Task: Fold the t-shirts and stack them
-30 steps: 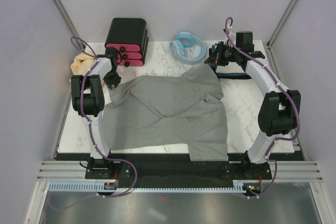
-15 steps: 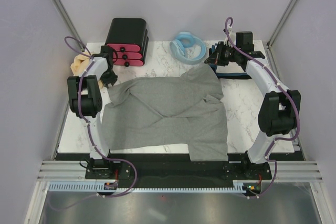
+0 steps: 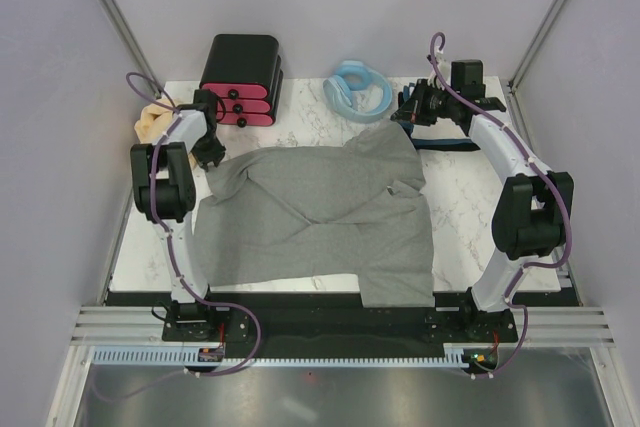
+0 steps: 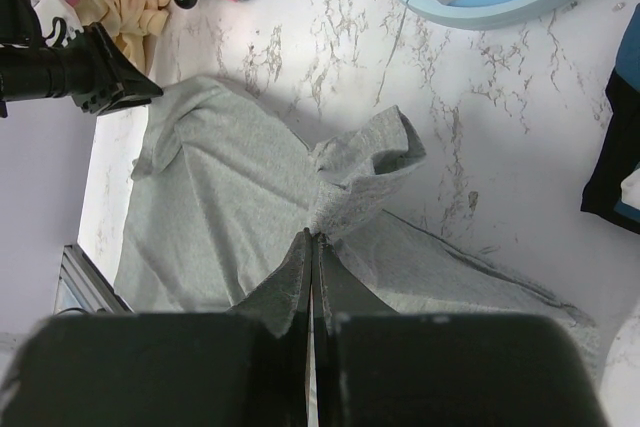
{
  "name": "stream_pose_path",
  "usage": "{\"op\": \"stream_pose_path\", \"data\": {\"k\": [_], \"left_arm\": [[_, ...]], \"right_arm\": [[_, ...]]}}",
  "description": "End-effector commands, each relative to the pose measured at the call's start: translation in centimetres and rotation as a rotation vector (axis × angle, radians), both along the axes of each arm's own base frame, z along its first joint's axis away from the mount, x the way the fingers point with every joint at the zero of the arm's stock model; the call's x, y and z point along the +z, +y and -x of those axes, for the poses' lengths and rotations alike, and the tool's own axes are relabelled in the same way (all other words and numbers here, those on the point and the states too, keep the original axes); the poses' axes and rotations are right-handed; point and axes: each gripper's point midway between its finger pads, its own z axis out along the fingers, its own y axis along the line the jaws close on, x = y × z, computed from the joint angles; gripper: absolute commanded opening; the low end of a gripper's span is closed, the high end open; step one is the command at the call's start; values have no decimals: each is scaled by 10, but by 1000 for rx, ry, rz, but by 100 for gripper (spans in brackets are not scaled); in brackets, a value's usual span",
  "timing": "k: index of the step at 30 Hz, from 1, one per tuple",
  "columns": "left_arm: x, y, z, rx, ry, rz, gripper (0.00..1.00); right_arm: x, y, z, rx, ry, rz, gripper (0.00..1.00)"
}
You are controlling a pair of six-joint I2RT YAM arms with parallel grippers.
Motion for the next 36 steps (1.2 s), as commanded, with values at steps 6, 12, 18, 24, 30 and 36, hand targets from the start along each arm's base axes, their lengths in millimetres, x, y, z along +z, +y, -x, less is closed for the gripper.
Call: {"op": "stream_pose_path", "data": {"k": [6, 12, 18, 24, 30, 36], "left_arm": [[-3, 0, 0, -35, 44, 4, 41], [-12, 3, -1, -35, 66, -5, 38], [-20, -2, 6, -29, 102, 12, 16], [-20, -5, 6, -39, 103, 31, 2], [-16, -7, -1, -59, 87, 46, 2], [1, -7, -5, -43, 47, 39, 24]], "right_arm": [[28, 2, -7, 22, -79, -32, 0], [29, 0, -6, 16, -78, -33, 0], [32, -2, -5, 14, -83, -37, 0], [36, -2, -8, 14, -88, -45, 0], [33, -2, -6, 10, -80, -45, 0], [34, -4, -3, 3, -82, -39, 0]]}}
